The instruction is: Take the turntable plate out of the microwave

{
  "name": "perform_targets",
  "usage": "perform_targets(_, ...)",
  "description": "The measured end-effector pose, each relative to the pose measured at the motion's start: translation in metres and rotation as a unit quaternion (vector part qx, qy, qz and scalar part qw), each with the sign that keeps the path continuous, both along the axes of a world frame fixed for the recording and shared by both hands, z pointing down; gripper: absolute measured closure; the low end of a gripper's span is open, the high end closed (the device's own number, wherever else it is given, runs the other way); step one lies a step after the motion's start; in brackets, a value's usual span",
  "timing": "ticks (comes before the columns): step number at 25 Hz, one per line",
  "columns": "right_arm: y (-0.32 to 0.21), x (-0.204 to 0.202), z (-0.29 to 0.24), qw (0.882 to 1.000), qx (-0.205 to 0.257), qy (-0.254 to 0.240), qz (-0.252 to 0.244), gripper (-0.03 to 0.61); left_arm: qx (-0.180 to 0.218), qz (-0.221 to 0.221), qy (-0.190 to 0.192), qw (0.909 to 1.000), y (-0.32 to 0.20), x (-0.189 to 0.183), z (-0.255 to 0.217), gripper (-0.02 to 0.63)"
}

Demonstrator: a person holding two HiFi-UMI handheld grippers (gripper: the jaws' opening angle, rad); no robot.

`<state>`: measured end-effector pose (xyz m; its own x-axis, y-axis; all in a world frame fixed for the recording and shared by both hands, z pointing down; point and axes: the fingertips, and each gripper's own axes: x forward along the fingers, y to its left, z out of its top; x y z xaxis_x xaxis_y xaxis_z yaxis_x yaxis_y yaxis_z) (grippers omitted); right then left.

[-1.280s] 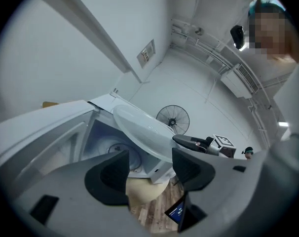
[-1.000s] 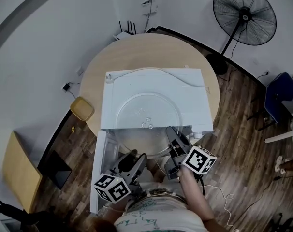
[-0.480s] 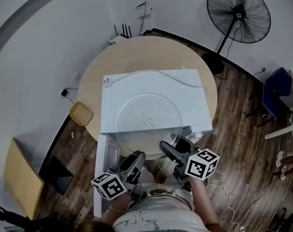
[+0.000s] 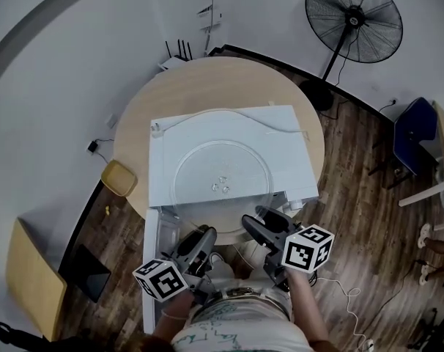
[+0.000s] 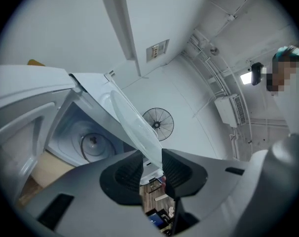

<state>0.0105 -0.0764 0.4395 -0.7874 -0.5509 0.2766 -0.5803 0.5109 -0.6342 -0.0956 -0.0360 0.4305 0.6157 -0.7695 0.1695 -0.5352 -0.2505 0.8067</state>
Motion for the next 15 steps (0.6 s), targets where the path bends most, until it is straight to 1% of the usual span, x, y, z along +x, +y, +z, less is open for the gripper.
perform_targets(4, -0.011, -0.004, 0.001, 1.0, -0.009, 0.016, 0.009, 0.373, -0.002, 0.001, 0.002, 1.0, -0.013, -0.004, 0.0, 0.486)
perform_targets(7, -0.019, -0.006, 0.002, 1.0, -0.012, 0.016, 0.019, 0.376, 0.0, -0.003, 0.007, 1.0, -0.022, -0.006, 0.001, 0.488)
perform_targets(9, -0.024, -0.007, 0.003, 0.999, -0.009, 0.019, 0.024, 0.374, 0.002, -0.004, 0.004, 1.0, -0.028, -0.007, 0.001, 0.488)
perform_targets(12, -0.026, -0.006, 0.005, 0.999, 0.007, 0.03, 0.022, 0.357, 0.004, -0.007, 0.001, 1.0, -0.036, -0.008, 0.004, 0.489)
perform_targets(13, -0.025, -0.005, 0.005, 0.999, 0.018, 0.039, 0.022, 0.338, 0.005, -0.01, -0.001, 0.9999, -0.038, -0.009, 0.004, 0.489)
perform_targets(14, -0.024, -0.002, 0.004, 0.998, 0.033, 0.051, 0.024, 0.299, 0.007, -0.014, -0.001, 0.9999, -0.04, -0.01, 0.004, 0.492)
perform_targets(15, -0.023, 0.001, 0.002, 0.996, 0.051, 0.064, 0.029, 0.288, 0.01, -0.018, 0.0, 0.9998, -0.042, -0.011, 0.004, 0.495)
